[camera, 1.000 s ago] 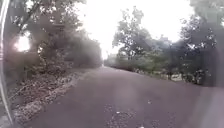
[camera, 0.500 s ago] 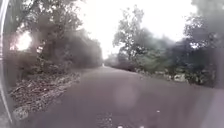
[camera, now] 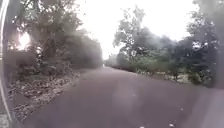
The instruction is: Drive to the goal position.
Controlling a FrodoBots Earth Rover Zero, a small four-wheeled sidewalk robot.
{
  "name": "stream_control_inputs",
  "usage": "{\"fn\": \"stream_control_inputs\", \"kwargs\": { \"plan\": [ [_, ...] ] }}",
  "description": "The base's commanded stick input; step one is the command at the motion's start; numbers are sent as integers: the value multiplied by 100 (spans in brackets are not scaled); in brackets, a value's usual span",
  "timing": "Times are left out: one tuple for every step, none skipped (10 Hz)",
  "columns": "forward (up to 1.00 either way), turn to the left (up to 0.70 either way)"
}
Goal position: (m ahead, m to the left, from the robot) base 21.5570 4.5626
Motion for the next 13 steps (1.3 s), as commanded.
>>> {"fn": "stream_control_inputs", "kwargs": {
  "plan": [
    [70,1],
    [70,1],
    [70,1],
    [70,1],
    [70,1],
    [70,1],
    [70,1],
    [70,1],
    [70,1],
    [70,1],
    [70,1],
    [70,1],
    [70,1]
  ]
}}
